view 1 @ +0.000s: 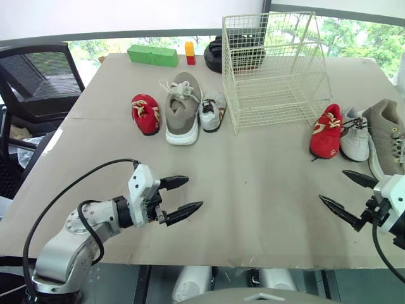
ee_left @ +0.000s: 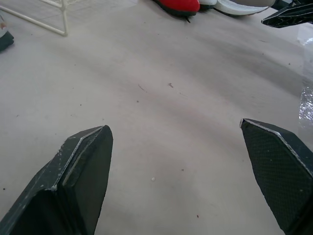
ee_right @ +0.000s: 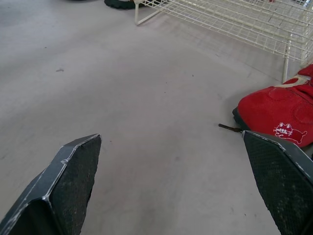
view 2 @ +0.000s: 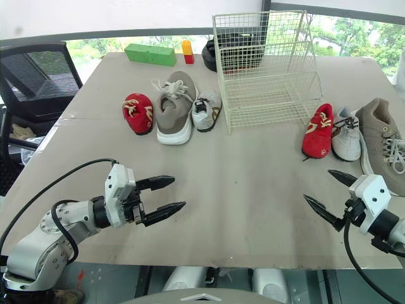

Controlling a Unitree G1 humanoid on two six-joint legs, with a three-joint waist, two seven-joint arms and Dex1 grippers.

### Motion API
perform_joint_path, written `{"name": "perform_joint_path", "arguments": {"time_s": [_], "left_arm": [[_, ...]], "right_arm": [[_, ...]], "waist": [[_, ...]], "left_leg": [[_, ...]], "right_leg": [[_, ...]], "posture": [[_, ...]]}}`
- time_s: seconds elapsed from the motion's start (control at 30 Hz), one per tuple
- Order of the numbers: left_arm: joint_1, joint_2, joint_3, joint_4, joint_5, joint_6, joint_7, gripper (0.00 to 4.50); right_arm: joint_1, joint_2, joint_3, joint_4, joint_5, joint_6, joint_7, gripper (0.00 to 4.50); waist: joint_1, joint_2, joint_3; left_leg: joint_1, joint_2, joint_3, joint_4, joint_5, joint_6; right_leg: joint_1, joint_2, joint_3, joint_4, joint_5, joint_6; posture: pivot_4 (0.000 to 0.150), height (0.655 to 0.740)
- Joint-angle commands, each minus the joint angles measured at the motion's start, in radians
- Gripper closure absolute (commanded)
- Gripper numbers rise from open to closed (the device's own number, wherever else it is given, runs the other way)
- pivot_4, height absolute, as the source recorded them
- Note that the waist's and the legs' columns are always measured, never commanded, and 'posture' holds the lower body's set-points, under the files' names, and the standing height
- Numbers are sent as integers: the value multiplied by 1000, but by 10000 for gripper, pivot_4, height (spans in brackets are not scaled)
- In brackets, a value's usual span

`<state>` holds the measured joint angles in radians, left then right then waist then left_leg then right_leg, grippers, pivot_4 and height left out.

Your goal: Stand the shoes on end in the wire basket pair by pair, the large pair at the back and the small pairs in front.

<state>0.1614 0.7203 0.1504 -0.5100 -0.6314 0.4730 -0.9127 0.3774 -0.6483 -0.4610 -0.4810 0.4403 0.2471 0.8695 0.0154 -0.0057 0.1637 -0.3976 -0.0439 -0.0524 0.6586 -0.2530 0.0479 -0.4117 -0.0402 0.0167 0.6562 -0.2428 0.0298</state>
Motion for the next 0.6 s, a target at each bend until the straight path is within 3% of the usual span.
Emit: {"name": "perform_joint_path", "arguments": {"time_s": [0.03,0.2,0.3,0.4,0.6], "left_arm": [[-23,-19,9,-43,-20,-9,24,140],[-55,-87,2,-81,-43,0,90,140],[-69,-104,-11,-102,-80,-5,78,140],[-91,-121,-21,-126,-145,5,62,140],[-129,-169,-66,-156,-16,-74,163,140]], "right_arm": [[-19,-11,-20,6,31,-1,3,0],[-183,-83,40,-18,65,102,-24,0],[-389,-167,142,42,29,229,-69,0],[-683,-217,314,200,-66,270,-48,0],[-1231,-193,645,701,-352,130,77,0]], "waist": [[0,0,0],[-3,0,0],[-5,0,0],[-3,-1,1],[-1,-1,3]], "left_leg": [[0,0,0,0,0,0],[0,0,1,2,0,0],[0,1,2,2,0,0],[0,1,2,2,0,0],[-1,1,3,2,0,0]], "right_leg": [[0,0,0,0,0,0],[0,0,1,1,0,0],[0,1,2,1,1,2],[0,1,1,1,1,1],[0,1,0,0,3,3]], "posture": [[1500,7400],[1500,7400],[1500,7400],[1500,7400],[1500,7400]]}}
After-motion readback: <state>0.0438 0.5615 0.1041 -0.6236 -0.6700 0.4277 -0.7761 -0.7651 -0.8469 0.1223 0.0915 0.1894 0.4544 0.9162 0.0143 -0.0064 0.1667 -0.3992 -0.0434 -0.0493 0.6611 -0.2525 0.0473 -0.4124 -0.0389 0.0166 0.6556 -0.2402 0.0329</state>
